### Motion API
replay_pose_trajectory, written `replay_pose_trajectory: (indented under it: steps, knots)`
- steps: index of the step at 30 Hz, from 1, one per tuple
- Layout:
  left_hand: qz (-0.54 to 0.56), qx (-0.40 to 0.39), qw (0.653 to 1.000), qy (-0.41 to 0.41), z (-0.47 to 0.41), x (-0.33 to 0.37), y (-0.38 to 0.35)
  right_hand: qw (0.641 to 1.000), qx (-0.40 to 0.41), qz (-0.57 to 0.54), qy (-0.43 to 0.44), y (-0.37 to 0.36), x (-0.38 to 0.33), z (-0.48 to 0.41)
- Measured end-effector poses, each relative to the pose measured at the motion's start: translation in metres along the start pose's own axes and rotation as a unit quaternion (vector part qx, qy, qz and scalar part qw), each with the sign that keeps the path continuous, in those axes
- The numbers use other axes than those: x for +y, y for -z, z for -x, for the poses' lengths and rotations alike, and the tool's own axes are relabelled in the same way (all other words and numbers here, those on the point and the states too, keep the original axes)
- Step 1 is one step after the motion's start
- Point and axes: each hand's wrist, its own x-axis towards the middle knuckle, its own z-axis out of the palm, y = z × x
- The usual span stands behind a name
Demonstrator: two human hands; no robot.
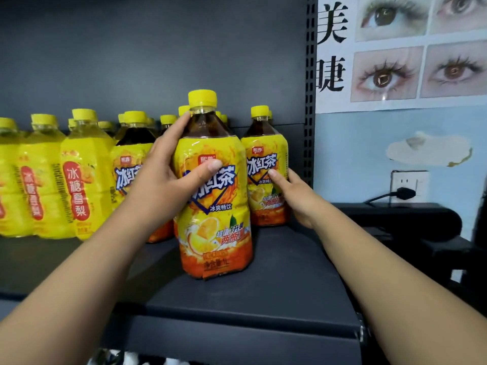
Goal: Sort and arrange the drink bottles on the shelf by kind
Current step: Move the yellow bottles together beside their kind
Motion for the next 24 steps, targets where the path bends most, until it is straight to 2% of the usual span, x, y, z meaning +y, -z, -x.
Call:
replay_pose_trajectory:
  steps: [5,8,11,13,16,17,18,20,22,24]
  knots:
    - [0.040,0.009,0.999,-0.014,0.005,-0.005,-0.010,1.000,0.013,0.009,-0.003,0.002,0.004,-0.008]
    - [0.041,-0.003,0.999,0.025,0.020,-0.015,-0.017,0.999,-0.001,0.032,-0.010,0.001,0.003,-0.003]
    - [-0.007,-0.057,0.997,0.052,0.040,-0.016,-0.019,0.981,0.080,0.171,0.052,-0.002,-0.007,0.011]
    - [-0.010,-0.088,0.994,0.071,0.050,-0.010,-0.020,0.973,0.113,0.169,0.109,-0.006,-0.021,0.035]
    - [0.001,-0.137,0.987,0.080,0.050,-0.006,-0.023,0.995,-0.033,-0.011,0.098,-0.019,-0.041,0.075]
    - [-0.001,-0.154,0.985,0.077,0.048,-0.007,-0.026,0.993,-0.076,-0.028,0.088,-0.025,-0.043,0.082]
    - [-0.015,-0.166,0.983,0.071,0.047,-0.007,-0.031,0.991,-0.092,0.003,0.093,-0.029,-0.042,0.084]
    - [-0.088,-0.176,0.979,0.049,0.046,-0.007,-0.039,0.990,-0.034,0.077,0.112,-0.031,-0.035,0.080]
    - [-0.185,-0.166,0.968,0.029,0.045,-0.009,-0.037,0.990,0.026,0.072,0.121,-0.028,-0.031,0.075]
    - [-0.226,-0.136,0.964,0.018,0.042,-0.016,-0.026,0.989,0.049,0.068,0.119,-0.022,-0.027,0.070]
